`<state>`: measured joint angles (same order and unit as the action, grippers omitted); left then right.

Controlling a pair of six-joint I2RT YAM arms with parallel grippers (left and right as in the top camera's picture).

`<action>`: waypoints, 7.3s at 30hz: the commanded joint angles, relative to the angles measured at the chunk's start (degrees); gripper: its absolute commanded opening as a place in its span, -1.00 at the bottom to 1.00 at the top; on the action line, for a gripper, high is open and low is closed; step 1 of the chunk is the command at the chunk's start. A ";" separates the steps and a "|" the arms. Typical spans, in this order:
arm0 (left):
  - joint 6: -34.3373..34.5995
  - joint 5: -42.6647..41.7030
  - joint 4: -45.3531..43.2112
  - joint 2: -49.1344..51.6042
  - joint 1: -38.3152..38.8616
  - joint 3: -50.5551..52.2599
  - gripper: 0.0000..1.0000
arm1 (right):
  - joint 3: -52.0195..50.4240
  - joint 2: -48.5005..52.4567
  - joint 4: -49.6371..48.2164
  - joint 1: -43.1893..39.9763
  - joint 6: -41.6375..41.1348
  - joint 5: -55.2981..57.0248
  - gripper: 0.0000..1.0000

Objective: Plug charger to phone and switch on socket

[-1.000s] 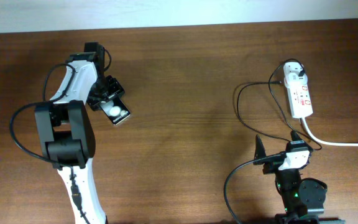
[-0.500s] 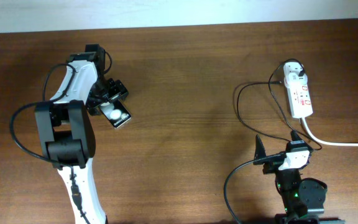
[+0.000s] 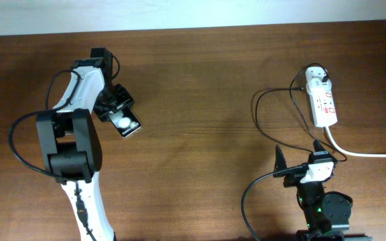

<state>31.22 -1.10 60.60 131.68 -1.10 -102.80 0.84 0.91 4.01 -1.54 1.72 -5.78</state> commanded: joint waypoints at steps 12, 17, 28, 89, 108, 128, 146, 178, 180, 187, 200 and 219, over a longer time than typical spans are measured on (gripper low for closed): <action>-0.07 -1.27 11.19 -7.87 -0.17 -7.78 0.15 | -0.52 -0.50 0.02 -0.37 -0.02 0.46 0.97; -0.09 -1.27 14.51 -19.34 -0.17 -7.78 0.12 | -0.52 -0.50 0.02 -0.37 -0.02 0.46 0.97; -0.09 -1.27 26.67 -46.12 -0.17 -7.78 0.13 | -0.52 -0.50 0.02 -0.37 -0.02 0.46 0.97; 19.78 -23.32 -11.96 -44.13 21.75 32.02 0.14 | 4.37 0.39 -2.32 -0.35 -57.83 -50.34 0.97; 23.34 -23.78 -12.13 -44.13 21.73 32.02 0.13 | 47.95 37.48 47.04 18.08 -40.13 -19.41 0.97; 34.07 -26.56 -16.65 -44.13 20.04 32.02 0.13 | 47.93 71.47 14.73 32.76 -47.69 -10.36 0.97; 35.19 -35.43 -19.26 -44.13 17.77 32.02 0.15 | 47.93 71.58 5.68 32.76 -47.67 -14.60 0.45; 41.00 -39.71 -21.55 -44.13 17.81 32.02 0.57 | 47.93 71.63 2.16 32.65 -47.67 -16.35 -0.87; 40.39 -39.60 -21.55 -44.13 17.81 32.02 0.64 | 47.93 71.60 2.14 32.65 -47.67 -16.55 -0.91; 18.49 -39.63 -15.61 -45.42 9.20 32.02 0.99 | 47.93 71.28 2.14 31.19 -47.69 -20.41 -0.92; -1.31 -6.43 12.59 -89.48 2.64 32.02 0.98 | 47.93 71.19 2.89 16.57 -63.82 -57.22 -0.92; 43.17 -35.85 -24.57 -101.63 2.71 66.36 0.98 | 47.91 71.21 4.13 28.26 -83.58 -38.80 -0.92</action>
<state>62.26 -32.58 38.35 30.57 1.69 -36.71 47.88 72.62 8.75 25.04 -77.32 -49.15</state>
